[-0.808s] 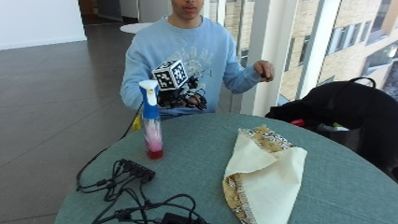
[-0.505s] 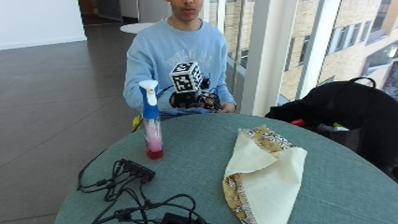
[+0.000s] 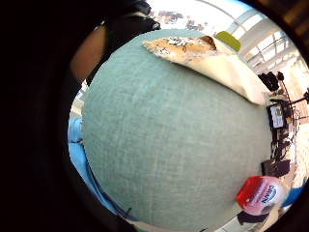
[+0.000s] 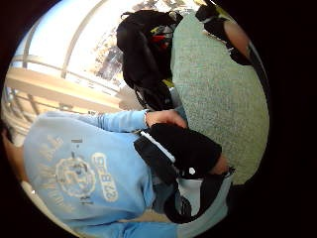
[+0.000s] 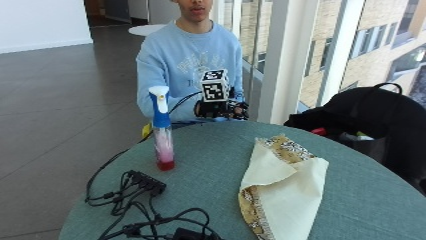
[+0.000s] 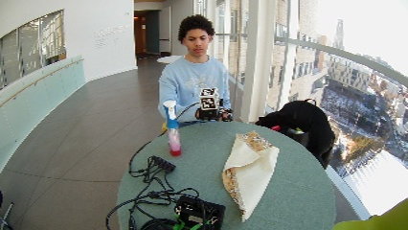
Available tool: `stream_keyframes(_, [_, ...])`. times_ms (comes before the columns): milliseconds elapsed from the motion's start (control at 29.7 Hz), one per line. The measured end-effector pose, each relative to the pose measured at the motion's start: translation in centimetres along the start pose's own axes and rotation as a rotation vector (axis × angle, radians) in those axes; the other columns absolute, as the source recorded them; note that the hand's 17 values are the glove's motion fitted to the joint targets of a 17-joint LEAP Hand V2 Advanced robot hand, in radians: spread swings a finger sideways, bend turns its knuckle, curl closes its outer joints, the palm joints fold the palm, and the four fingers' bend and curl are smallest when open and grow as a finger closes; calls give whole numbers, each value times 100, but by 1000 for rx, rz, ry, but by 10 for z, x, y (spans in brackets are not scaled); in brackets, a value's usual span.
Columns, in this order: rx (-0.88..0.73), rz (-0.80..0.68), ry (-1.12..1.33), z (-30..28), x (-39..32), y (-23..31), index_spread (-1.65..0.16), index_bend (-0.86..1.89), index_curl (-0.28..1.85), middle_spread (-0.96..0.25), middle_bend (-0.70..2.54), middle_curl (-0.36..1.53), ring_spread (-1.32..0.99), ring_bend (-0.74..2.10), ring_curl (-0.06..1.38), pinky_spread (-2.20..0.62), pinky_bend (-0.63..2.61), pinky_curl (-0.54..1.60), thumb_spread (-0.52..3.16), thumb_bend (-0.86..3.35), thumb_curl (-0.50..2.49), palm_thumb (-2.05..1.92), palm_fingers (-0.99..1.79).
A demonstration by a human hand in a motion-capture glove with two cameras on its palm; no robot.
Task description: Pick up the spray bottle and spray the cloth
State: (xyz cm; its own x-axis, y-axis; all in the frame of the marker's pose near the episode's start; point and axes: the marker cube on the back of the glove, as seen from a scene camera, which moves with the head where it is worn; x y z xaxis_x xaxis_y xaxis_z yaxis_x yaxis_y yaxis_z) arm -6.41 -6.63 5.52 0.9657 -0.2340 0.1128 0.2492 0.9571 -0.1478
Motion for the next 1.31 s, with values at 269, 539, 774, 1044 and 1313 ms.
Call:
stream_keyframes(269, [62, 47, 13, -16, 8, 21, -37, 20, 30, -10, 47, 32, -5, 42, 30, 23, 16, 11, 108, 3, 18, 35, 52])
stream_keyframes(539, [296, 182, -65, -66, 24, 79, -38, 14, 30, -8, 33, 30, -3, 40, 29, 23, 23, 18, 112, 4, 21, 44, 45])
stream_keyframes(774, [590, 334, -193, -116, 46, 146, -39, 10, 27, -8, 28, 31, -3, 42, 30, 23, 32, 23, 112, 2, 23, 49, 45])
stream_keyframes(1044, [846, 534, -380, -145, 105, 202, -39, 10, 24, -8, 28, 33, -2, 44, 31, 22, 34, 27, 112, -1, 24, 51, 48])
stream_keyframes(1313, [909, 703, -676, -129, 174, 208, -39, 9, 22, -6, 31, 35, -1, 43, 31, 21, 36, 30, 109, -3, 24, 48, 44])
